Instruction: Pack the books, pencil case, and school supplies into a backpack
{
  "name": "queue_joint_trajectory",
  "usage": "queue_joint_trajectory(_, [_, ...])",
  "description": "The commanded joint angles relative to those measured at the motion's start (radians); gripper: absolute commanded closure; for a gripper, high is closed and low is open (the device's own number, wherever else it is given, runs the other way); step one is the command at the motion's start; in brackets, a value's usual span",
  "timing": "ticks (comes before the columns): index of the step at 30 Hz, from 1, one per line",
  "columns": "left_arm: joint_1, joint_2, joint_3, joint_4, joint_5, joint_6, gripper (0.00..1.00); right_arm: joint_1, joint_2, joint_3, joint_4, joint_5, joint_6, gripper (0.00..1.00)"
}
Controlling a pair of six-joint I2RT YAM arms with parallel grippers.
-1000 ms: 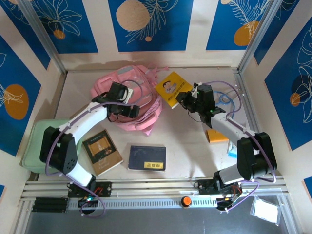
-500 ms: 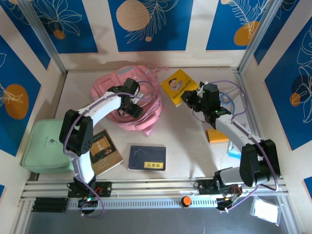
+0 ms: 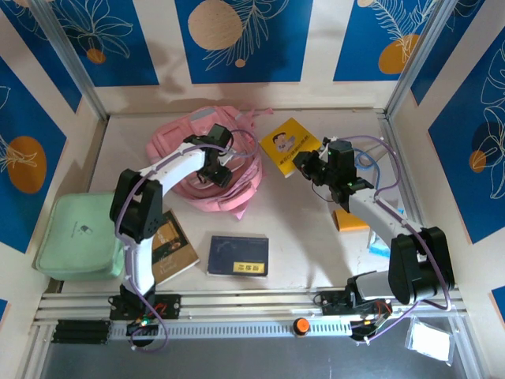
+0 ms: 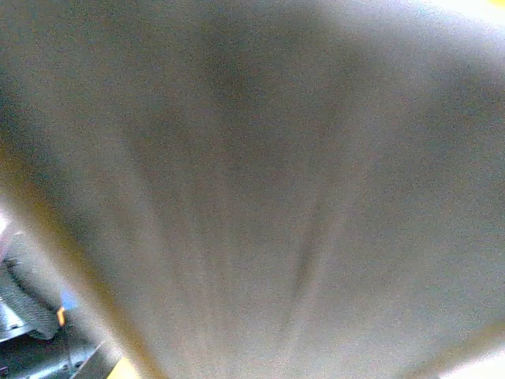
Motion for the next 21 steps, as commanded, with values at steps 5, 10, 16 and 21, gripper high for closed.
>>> queue_joint_trajectory(5, [-0.007,0.006,0.037,-0.054,-0.073,-0.04,0.63,-0.004,-0.034,0.026,0.089,-0.038,0.001,1.0])
queue_joint_trajectory(10, [-0.007,-0.074,0.034,-0.025,-0.067,-0.063,0.97,-0.004,-0.043,0.028,0.056,-0.017,-0.012,1.0])
queue_joint_trajectory(16, [-0.007,-0.214,0.007,0.039,-0.059,-0.085,1.0,-0.023,-0.091,0.034,-0.031,0.021,-0.075,1.0])
queue_joint_trajectory(21, [-0.007,-0.346,-0.061,0.133,-0.082,-0.106,1.0,-0.037,-0.129,0.022,-0.087,0.033,-0.112,1.0])
